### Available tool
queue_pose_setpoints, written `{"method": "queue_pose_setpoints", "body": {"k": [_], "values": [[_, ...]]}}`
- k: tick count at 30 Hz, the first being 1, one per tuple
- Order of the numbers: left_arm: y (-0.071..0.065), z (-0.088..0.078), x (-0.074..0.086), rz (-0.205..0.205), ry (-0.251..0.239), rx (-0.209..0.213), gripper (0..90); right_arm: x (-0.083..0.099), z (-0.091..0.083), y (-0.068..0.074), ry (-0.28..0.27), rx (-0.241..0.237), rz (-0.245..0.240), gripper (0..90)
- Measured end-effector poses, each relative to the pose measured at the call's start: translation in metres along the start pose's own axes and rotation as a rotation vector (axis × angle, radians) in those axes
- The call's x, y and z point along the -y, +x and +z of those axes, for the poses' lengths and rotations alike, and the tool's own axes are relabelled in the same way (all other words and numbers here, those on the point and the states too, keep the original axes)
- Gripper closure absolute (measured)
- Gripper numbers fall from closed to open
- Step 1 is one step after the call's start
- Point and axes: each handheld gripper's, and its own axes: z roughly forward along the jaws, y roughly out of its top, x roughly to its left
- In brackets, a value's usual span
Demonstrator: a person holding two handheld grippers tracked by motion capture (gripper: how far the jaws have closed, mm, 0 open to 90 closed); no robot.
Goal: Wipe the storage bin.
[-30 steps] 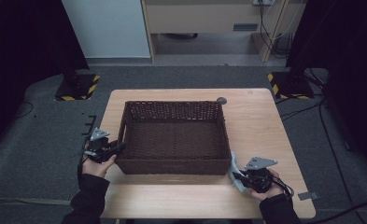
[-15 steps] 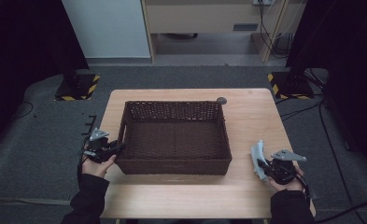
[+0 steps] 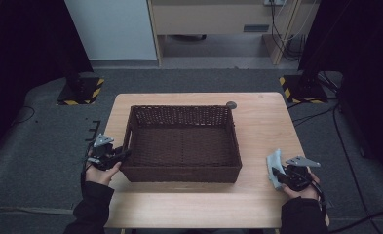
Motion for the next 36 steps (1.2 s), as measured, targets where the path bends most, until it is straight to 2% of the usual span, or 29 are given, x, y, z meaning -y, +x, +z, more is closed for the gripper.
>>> {"method": "queue_pose_setpoints", "body": {"k": [2,6,12,17,20,24,29,31,36], "values": [[0.000,0.000,0.000,-0.001,-0.001,0.001,63.2,-0.002,-0.002,0.001,-0.021,0.009,0.009,60.5],[0.000,0.000,0.000,0.001,-0.004,0.002,63.0,-0.005,-0.007,0.002,-0.061,0.028,-0.005,54.8],[0.001,0.000,0.001,0.000,-0.005,0.005,63.0,-0.009,-0.013,0.000,-0.118,0.055,0.016,51.4],[0.000,0.000,0.000,0.007,-0.003,0.001,63.0,-0.018,-0.027,0.001,-0.207,0.051,0.033,50.7],[0.000,0.000,0.000,0.008,-0.003,0.002,63.1,-0.027,-0.035,0.008,-0.253,0.025,0.030,51.7],[0.000,0.000,0.000,0.010,0.001,0.000,63.0,-0.039,-0.039,0.021,-0.279,-0.024,0.014,53.2],[0.000,0.000,0.000,0.011,0.002,-0.001,63.2,-0.060,-0.040,0.043,-0.306,-0.112,-0.007,54.2],[0.000,0.000,-0.001,0.011,0.002,-0.001,63.3,-0.068,-0.038,0.051,-0.308,-0.147,-0.016,54.4],[0.000,0.001,-0.002,0.012,0.008,-0.005,64.2,-0.083,-0.031,0.065,-0.301,-0.183,-0.047,54.4]]}}
